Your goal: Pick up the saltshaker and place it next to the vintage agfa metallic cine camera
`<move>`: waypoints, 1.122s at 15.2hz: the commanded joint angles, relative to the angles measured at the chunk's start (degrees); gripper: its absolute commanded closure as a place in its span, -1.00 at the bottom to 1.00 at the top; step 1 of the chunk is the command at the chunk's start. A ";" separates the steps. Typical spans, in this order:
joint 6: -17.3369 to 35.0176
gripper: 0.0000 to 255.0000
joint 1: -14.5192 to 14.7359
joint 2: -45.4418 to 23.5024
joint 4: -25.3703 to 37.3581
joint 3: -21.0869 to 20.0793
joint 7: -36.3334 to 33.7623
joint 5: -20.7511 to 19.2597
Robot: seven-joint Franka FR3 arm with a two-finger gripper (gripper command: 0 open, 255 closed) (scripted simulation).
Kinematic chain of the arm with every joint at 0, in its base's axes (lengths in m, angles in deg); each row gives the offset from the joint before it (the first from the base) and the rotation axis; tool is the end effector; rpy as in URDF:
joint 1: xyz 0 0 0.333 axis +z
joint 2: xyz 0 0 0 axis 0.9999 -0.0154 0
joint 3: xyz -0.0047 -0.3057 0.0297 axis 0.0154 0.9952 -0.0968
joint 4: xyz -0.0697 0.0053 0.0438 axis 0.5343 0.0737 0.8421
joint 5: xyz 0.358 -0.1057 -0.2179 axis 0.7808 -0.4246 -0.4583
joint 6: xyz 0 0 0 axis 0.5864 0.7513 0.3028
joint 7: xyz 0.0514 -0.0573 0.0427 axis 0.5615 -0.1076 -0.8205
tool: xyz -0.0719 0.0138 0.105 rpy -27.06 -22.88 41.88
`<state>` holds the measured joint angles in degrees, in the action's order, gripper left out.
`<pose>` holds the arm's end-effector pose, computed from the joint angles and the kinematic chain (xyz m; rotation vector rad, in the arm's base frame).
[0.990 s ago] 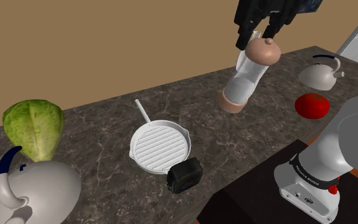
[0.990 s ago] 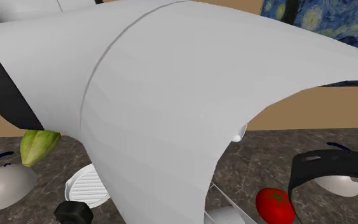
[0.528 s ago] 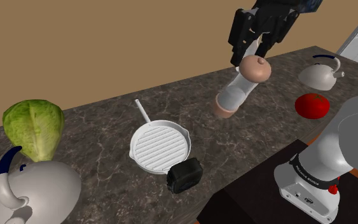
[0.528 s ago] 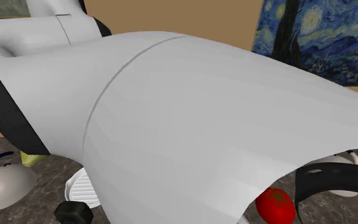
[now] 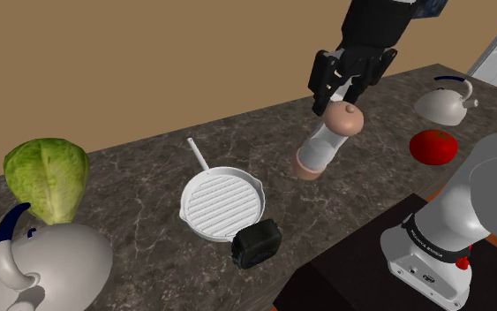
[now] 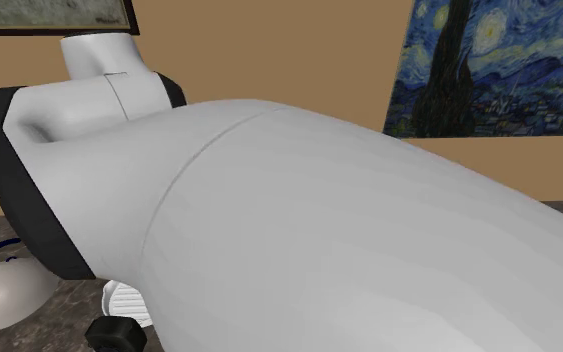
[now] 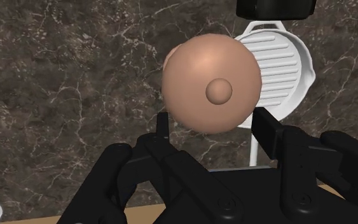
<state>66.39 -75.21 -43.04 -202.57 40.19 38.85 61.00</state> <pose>0.3172 0.2342 0.5441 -3.1164 0.3716 -0.1014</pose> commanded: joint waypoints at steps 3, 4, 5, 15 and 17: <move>2.84 1.00 0.27 0.53 -3.32 -0.44 0.02 0.45; 3.58 1.00 0.33 0.60 -4.13 -0.56 0.03 0.57; 4.32 1.00 0.39 0.66 -4.93 -0.68 0.04 0.68; 11.99 1.00 0.95 0.50 -12.43 -2.07 0.07 1.88; 13.59 1.00 1.05 0.28 -13.82 -2.38 0.06 2.13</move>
<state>79.17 -74.18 -42.62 -215.75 37.92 38.88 63.03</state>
